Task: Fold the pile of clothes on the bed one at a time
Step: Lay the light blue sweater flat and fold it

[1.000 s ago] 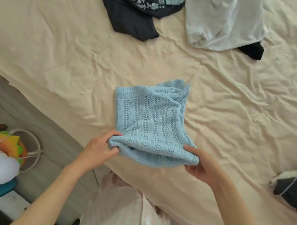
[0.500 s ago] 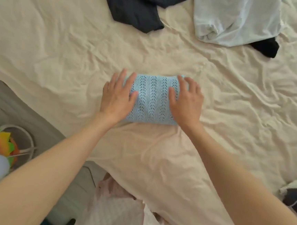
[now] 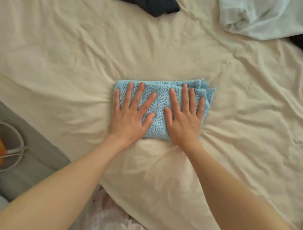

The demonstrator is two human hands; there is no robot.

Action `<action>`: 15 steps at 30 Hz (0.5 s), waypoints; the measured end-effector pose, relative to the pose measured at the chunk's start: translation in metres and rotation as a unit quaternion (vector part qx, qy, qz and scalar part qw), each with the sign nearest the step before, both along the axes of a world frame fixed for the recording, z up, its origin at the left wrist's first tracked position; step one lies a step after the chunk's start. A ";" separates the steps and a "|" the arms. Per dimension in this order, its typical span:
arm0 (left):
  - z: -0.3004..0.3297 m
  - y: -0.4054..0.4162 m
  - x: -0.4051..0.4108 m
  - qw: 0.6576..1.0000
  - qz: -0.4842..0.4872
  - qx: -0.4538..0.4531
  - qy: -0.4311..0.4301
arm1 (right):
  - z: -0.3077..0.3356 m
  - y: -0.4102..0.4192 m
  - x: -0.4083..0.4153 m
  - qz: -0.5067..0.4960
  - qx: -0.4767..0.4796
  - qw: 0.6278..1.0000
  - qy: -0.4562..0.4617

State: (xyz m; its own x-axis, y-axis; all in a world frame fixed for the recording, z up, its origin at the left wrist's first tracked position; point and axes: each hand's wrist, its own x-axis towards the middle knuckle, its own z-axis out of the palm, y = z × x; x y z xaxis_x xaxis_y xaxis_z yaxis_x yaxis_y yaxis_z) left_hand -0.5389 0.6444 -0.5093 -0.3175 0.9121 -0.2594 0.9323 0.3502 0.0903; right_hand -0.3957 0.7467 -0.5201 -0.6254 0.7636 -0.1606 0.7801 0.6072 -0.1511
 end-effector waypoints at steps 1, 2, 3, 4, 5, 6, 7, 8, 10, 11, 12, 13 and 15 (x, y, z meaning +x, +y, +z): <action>0.001 0.001 -0.001 1.000 0.001 -0.007 0.000 | 0.002 0.001 -0.002 -0.001 -0.009 1.000 -0.005; 0.003 0.003 -0.001 1.000 0.000 -0.019 -0.007 | 0.005 0.002 -0.003 -0.003 -0.024 1.000 -0.011; 0.006 0.004 -0.002 0.999 -0.001 -0.036 -0.018 | 0.010 0.003 -0.005 -0.005 -0.041 0.999 -0.020; 0.010 0.006 -0.004 0.998 0.001 -0.052 -0.030 | 0.016 0.004 -0.006 -0.008 -0.060 0.998 -0.028; 0.015 0.009 -0.007 0.997 0.004 -0.061 -0.044 | 0.021 0.005 -0.008 -0.011 -0.080 0.996 -0.032; 0.021 0.012 -0.010 0.996 0.012 -0.059 -0.064 | 0.027 0.007 -0.010 -0.012 -0.103 0.994 -0.029; 0.029 0.013 -0.014 0.994 0.023 -0.046 -0.094 | 0.034 0.009 -0.010 -0.013 -0.128 0.992 -0.017; 0.038 0.013 -0.018 0.991 0.035 -0.023 -0.130 | 0.043 0.012 -0.008 -0.019 -0.155 0.988 0.013; 0.055 0.009 -0.027 0.976 0.069 0.055 -0.199 | 0.062 0.013 -0.001 -0.059 -0.172 0.975 0.126; 0.059 0.003 -0.031 0.966 0.102 0.092 -0.219 | 0.068 0.013 0.005 -0.092 -0.143 0.969 0.177; 0.062 -0.001 -0.034 0.953 0.151 0.118 -0.235 | 0.072 0.013 0.012 -0.138 -0.112 0.962 0.207; 0.063 -0.005 -0.036 0.931 0.216 0.129 -0.266 | 0.076 0.013 0.019 -0.201 -0.110 0.947 0.227; 0.067 -0.007 -0.038 0.846 0.369 0.117 -0.365 | 0.079 0.018 0.029 -0.360 -0.201 0.873 0.260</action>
